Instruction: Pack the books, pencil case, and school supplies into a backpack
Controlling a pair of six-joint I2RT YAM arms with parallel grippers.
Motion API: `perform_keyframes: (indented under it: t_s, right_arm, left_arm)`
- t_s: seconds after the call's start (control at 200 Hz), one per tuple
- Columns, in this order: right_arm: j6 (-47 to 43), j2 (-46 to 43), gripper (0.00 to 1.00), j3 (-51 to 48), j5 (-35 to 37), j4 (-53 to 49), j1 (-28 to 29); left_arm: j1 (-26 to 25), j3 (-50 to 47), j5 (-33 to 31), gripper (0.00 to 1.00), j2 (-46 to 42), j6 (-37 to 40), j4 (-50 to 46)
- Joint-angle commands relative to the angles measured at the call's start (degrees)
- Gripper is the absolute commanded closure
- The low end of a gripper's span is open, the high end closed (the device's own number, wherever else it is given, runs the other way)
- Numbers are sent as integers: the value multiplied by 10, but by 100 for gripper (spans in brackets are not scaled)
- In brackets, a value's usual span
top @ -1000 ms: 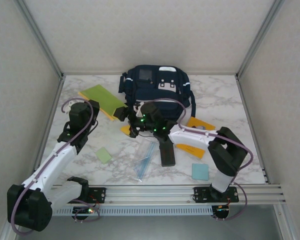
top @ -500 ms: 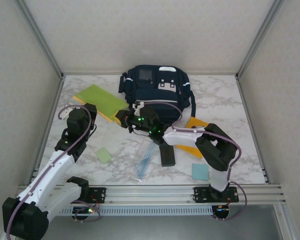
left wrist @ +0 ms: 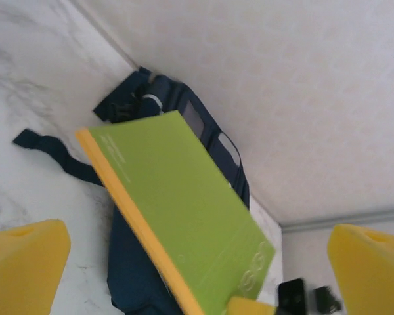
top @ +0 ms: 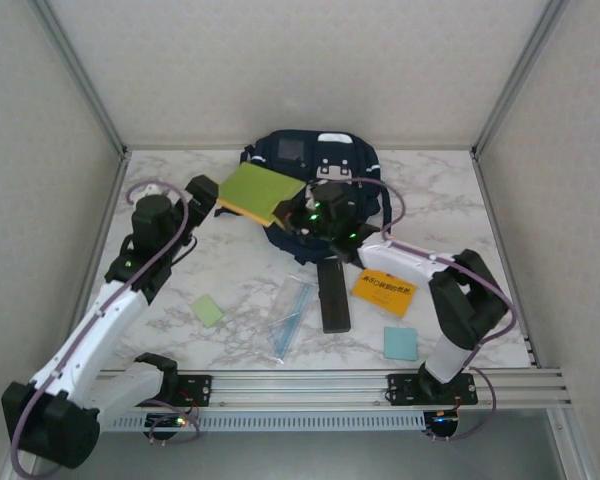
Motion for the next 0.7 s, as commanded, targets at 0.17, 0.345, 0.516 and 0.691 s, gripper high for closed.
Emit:
perform_keyframes:
  t_s: [0.17, 0.345, 0.516, 0.691]
  right_arm:
    - [-196, -152, 100, 22, 22, -271, -159]
    - [-269, -237, 100, -2, 74, -367, -234]
    - [-295, -301, 100, -39, 101, -423, -299]
    - [-300, -355, 100, -85, 84, -440, -353]
  left_arm:
    - [-70, 187, 104, 0, 202, 266, -119]
    - [-143, 318, 60, 0, 335, 407, -198]
    - [-182, 447, 57, 2, 475, 511, -256]
    - [-211, 614, 18, 5, 635, 599, -357]
